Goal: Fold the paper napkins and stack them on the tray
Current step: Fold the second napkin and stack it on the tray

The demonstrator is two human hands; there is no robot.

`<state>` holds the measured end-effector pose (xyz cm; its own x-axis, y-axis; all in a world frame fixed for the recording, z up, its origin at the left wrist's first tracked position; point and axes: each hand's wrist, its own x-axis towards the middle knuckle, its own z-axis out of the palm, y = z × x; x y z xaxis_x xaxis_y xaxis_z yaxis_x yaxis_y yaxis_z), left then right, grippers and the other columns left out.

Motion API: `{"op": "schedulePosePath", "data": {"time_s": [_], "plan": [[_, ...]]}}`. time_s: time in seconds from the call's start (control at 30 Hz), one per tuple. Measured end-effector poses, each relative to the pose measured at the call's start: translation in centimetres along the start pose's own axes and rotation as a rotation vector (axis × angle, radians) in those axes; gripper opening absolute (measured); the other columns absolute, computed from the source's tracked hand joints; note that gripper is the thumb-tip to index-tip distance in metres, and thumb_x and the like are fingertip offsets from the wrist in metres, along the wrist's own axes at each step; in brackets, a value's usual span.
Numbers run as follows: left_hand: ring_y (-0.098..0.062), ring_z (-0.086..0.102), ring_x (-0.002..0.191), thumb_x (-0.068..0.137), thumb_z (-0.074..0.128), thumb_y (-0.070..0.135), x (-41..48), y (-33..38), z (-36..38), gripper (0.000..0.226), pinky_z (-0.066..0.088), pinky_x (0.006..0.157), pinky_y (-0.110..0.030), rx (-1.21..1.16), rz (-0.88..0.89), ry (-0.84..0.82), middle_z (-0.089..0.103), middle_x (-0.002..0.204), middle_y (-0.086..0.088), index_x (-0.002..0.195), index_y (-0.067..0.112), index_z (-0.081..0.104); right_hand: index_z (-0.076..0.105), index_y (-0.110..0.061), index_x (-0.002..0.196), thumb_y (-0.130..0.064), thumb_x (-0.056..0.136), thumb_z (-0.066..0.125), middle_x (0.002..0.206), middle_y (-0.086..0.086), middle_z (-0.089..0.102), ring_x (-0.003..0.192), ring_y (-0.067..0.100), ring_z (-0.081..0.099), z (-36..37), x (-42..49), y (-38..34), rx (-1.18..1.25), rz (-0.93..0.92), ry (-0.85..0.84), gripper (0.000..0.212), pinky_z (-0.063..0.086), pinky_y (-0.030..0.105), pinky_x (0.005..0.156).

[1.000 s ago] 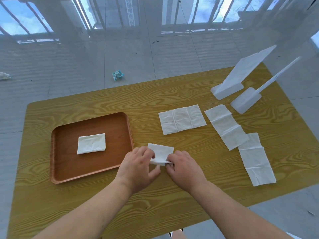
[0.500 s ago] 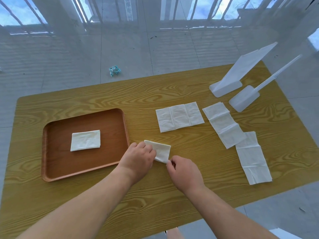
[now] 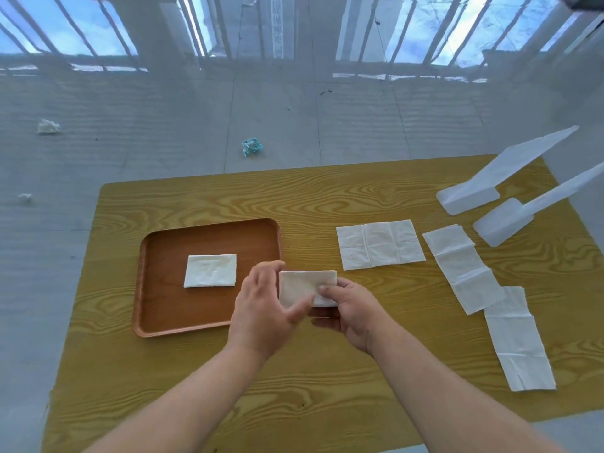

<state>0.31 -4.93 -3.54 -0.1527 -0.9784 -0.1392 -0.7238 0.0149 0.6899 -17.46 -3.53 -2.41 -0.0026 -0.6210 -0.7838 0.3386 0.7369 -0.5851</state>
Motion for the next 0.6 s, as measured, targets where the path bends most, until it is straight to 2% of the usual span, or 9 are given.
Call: {"op": "schedulePosePath", "data": {"time_s": [0.07,0.13,0.2,0.23,0.33,0.43,0.5,0.53,0.6], "plan": [[-0.013,0.062,0.101,0.069,0.073,0.073,0.7,-1.7,-2.4,0.083,0.056,0.087,-0.041,-0.393,-0.349,-0.032,0.057,0.123,0.01,0.133,0.027,0.047,0.068,-0.009,0.119,-0.007,0.102,0.057,0.095,0.014,0.077,0.075,0.027,0.074,2.8,0.7,-0.5,-0.02,-0.001,-0.057,0.021,0.062,0.042,0.068],[-0.019,0.071,0.094,0.072,0.078,0.062,1.6,-4.2,-4.7,0.056,0.058,0.089,-0.05,-0.618,-0.504,-0.113,0.074,0.106,0.003,0.114,0.027,0.066,0.071,-0.01,0.116,-0.008,0.101,0.058,0.092,0.011,0.077,0.073,0.023,0.073,5.8,1.5,-0.6,-0.073,-0.005,-0.095,0.02,0.063,0.038,0.063],[-0.022,0.073,0.084,0.082,0.076,0.049,1.9,-6.9,-6.9,0.022,0.06,0.081,-0.048,-0.566,-0.509,-0.108,0.079,0.087,0.004,0.092,0.029,0.076,0.074,-0.009,0.108,-0.013,0.1,0.061,0.086,0.008,0.075,0.064,0.016,0.07,8.7,2.6,-0.6,-0.216,-0.04,-0.084,0.016,0.058,0.032,0.053],[-0.021,0.073,0.08,0.086,0.074,0.045,2.1,-8.4,-7.9,0.014,0.06,0.075,-0.044,-0.521,-0.496,-0.084,0.078,0.081,0.006,0.087,0.031,0.077,0.075,-0.009,0.103,-0.017,0.099,0.062,0.082,0.006,0.073,0.058,0.014,0.067,10.1,3.4,-0.6,-0.328,-0.072,-0.057,0.015,0.055,0.029,0.048],[-0.013,0.069,0.068,0.088,0.072,0.046,3.4,-11.9,-10.5,0.022,0.056,0.065,-0.039,-0.375,-0.451,-0.006,0.076,0.074,0.009,0.079,0.027,0.075,0.073,-0.012,0.091,-0.027,0.095,0.065,0.069,0.004,0.065,0.048,0.014,0.059,13.7,5.5,-0.5,-0.599,-0.156,-0.006,0.017,0.049,0.026,0.044],[-0.013,0.063,0.061,0.088,0.069,0.05,4.9,-14.2,-12.1,0.03,0.051,0.061,-0.043,-0.235,-0.435,0.006,0.072,0.067,0.004,0.073,0.025,0.071,0.071,-0.016,0.084,-0.033,0.091,0.063,0.06,0.004,0.064,0.048,0.016,0.06,16.1,7.2,-0.8,-0.699,-0.174,-0.017,0.02,0.052,0.03,0.048],[-0.015,0.063,0.068,0.088,0.069,0.052,5.7,-14.9,-12.4,0.027,0.051,0.063,-0.043,-0.2,-0.425,0.015,0.07,0.073,0.004,0.079,0.026,0.069,0.069,-0.017,0.085,-0.036,0.089,0.062,0.065,0.003,0.067,0.051,0.016,0.063,16.9,8.0,-1.0,-0.761,-0.173,0.002,0.021,0.055,0.033,0.05],[-0.015,0.063,0.079,0.086,0.068,0.054,5.9,-14.9,-12.4,0.025,0.051,0.068,-0.04,-0.154,-0.408,0.032,0.07,0.085,0.007,0.089,0.029,0.067,0.068,-0.02,0.086,-0.039,0.088,0.061,0.071,0.0,0.069,0.057,0.017,0.065,17.0,8.2,-1.1,-0.823,-0.189,0.043,0.021,0.057,0.034,0.053],[-0.017,0.056,0.106,0.084,0.067,0.058,5.6,-14.5,-11.6,0.048,0.051,0.087,-0.039,0.066,-0.368,0.072,0.058,0.117,0.006,0.119,0.027,0.056,0.062,-0.026,0.09,-0.047,0.086,0.057,0.084,-0.006,0.068,0.075,0.017,0.066,16.0,8.2,-0.9,-1.022,-0.283,0.183,0.022,0.055,0.036,0.062]]}}
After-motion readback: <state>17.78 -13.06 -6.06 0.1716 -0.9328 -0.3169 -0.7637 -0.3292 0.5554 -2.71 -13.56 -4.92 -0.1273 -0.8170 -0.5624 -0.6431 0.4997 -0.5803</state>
